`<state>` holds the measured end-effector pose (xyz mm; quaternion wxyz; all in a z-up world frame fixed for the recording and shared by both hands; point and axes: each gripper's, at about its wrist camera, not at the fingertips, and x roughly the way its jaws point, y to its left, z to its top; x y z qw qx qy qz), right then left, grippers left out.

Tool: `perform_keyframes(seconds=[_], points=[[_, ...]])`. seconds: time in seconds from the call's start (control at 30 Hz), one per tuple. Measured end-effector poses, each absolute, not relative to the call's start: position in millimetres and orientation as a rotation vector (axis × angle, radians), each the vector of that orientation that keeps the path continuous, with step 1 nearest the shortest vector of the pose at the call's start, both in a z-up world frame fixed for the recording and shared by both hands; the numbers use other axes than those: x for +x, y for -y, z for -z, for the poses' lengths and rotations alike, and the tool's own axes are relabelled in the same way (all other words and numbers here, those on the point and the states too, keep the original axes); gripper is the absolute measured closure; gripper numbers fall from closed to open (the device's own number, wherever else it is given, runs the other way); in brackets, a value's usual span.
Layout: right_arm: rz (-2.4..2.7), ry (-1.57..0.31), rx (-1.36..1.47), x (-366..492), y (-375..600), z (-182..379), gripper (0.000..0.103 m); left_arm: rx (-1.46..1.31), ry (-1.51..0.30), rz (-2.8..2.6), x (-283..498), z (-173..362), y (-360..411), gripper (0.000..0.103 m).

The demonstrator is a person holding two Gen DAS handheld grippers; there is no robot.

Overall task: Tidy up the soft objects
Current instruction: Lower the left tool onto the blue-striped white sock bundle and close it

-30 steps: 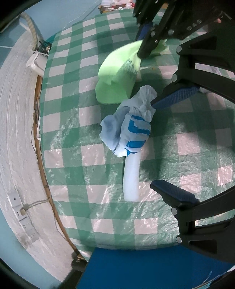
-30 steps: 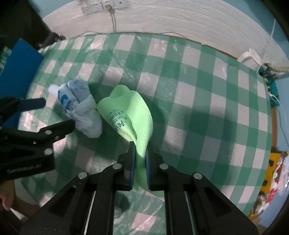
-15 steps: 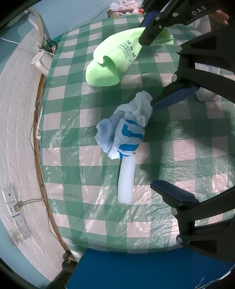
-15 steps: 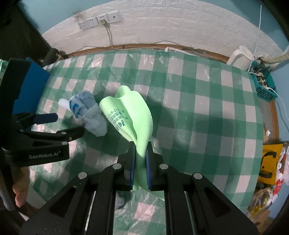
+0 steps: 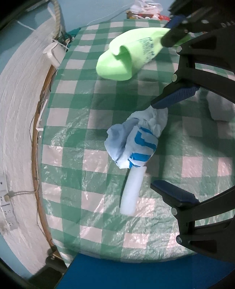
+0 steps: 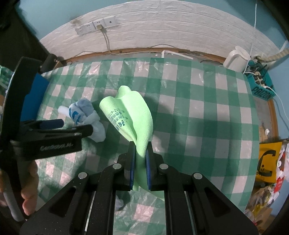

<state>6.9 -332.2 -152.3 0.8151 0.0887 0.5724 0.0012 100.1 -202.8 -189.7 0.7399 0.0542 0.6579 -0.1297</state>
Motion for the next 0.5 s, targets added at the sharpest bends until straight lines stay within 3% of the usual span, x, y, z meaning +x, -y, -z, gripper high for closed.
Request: perform_keyframes(seconds=[0.37, 0.47, 0.5], points=[[0.008, -1.227, 0.204, 4.4, 337.5, 154.2, 0.094, 0.070, -1.469, 0.241, 112.0, 208.8, 218.6, 0.017], [0.005, -1.220, 0.207, 4.2, 336.9, 151.9, 0.094, 0.074, -1.470, 0.227, 111.4, 214.6, 223.0, 0.021], [0.004, -1.220, 0.207, 3.9, 336.7, 151.7, 0.094, 0.081, -1.460, 0.228, 110.1, 214.2, 224.9, 0.027]])
